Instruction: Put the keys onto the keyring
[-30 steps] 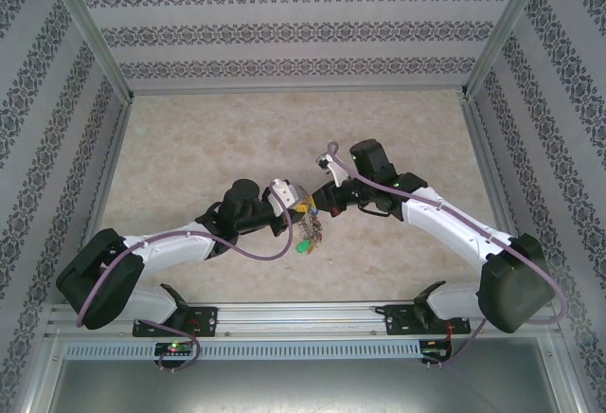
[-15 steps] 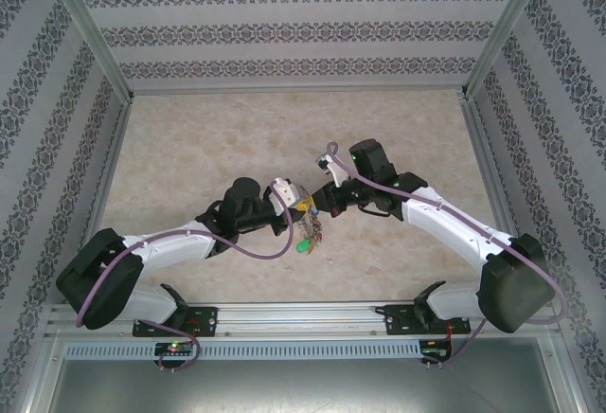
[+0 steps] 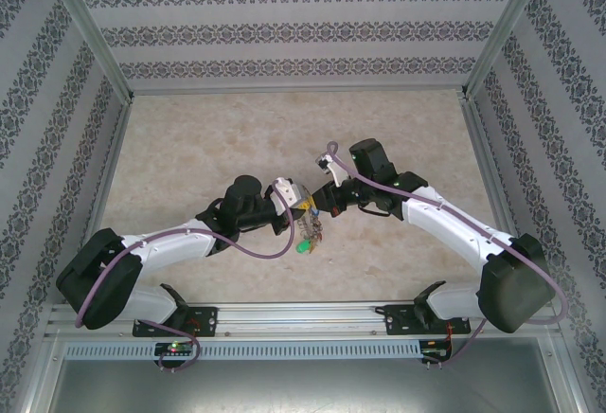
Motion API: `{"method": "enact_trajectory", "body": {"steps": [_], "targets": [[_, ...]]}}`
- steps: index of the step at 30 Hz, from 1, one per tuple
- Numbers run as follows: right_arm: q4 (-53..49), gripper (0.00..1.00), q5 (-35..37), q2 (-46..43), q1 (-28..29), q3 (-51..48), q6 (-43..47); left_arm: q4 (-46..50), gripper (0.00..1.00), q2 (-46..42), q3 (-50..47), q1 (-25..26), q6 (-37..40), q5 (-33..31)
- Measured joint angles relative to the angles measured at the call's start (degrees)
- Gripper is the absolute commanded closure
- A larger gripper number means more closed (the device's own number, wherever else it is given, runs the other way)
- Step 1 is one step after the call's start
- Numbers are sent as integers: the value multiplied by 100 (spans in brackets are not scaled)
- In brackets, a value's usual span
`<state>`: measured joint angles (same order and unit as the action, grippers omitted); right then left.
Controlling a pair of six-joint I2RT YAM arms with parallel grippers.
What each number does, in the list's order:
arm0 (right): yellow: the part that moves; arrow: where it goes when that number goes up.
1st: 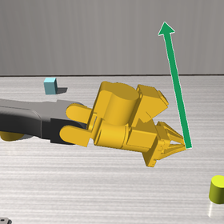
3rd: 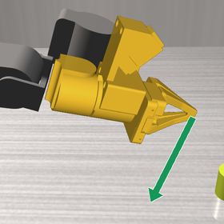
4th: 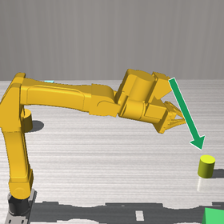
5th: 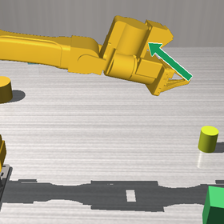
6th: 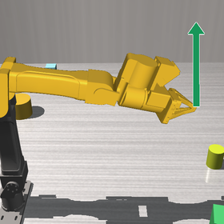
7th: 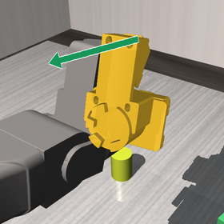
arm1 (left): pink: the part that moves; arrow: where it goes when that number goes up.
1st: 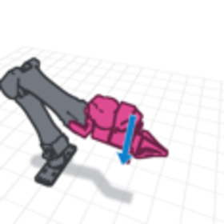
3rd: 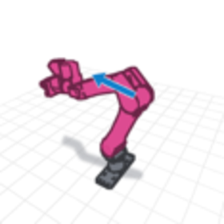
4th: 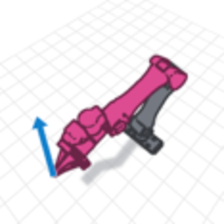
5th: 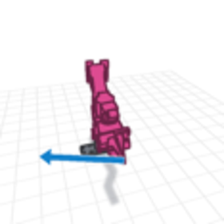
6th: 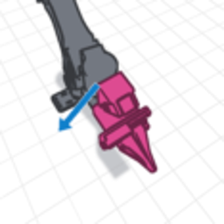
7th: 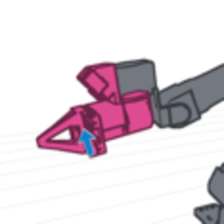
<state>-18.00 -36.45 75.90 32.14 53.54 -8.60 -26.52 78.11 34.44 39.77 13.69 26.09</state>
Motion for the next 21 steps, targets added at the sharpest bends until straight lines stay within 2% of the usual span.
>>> {"method": "enact_trajectory", "body": {"steps": [9, 21], "targets": [[94, 100, 26, -28, -271, -238, -57, -2, 100, 0, -13, 2, -24, -48], [111, 100, -57, -11, -273, -269, -68, -9, 100, 0, -35, 2, -68, -42]]}}
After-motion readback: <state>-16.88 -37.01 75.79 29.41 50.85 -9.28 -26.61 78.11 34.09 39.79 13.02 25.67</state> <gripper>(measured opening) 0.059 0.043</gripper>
